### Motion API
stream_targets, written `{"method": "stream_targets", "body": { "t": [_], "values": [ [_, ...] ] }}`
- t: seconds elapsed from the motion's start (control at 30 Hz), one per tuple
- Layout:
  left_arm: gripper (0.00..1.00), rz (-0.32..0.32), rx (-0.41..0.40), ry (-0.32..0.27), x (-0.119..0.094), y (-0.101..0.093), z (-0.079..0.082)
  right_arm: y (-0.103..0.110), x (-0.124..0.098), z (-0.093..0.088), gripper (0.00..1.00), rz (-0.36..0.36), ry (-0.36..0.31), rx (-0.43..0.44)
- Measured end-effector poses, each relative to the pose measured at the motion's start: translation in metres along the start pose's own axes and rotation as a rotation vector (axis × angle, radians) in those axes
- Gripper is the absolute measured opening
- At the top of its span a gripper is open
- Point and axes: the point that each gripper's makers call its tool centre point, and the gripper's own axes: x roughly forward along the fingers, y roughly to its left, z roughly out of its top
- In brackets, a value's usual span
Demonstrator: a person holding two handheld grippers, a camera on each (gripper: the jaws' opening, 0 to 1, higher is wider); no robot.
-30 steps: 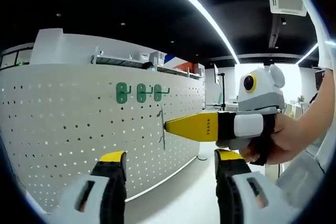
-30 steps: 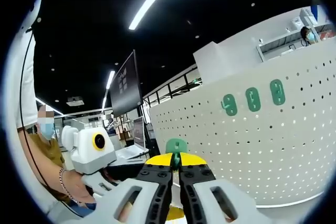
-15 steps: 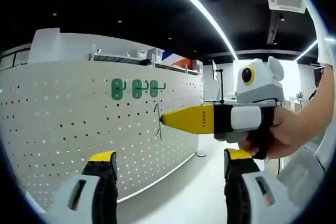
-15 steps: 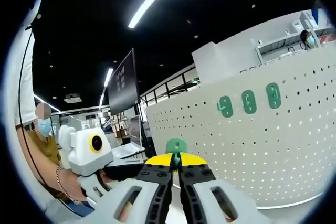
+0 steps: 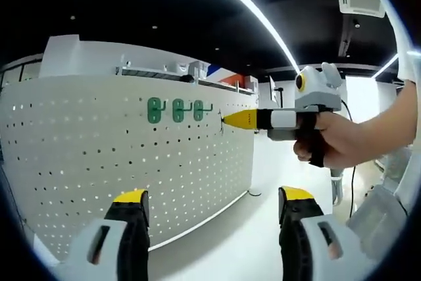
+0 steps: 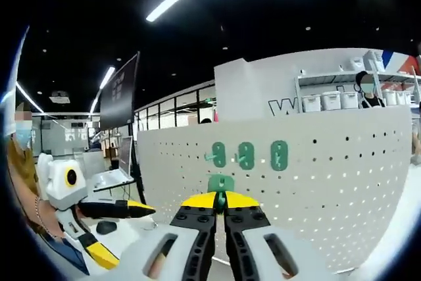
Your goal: Insert the hook assembly into the mounting plate slot until the hook locks in place.
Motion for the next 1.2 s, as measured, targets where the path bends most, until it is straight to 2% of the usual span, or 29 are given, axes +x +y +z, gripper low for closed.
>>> {"method": "stream_targets", "body": {
  "t": [0.67,1.2],
  "values": [
    [0.81,0.030,-0.003,-0.006,-0.008,0.007,0.002,-0.068,0.006,0.019,0.00,-0.162,0.000,-0.054],
    [0.80,0.052,-0.003,-0.008,-0.012,0.015,0.004,-0.096,0.016,0.027,0.00,-0.251,0.002,-0.170]
  ]
}}
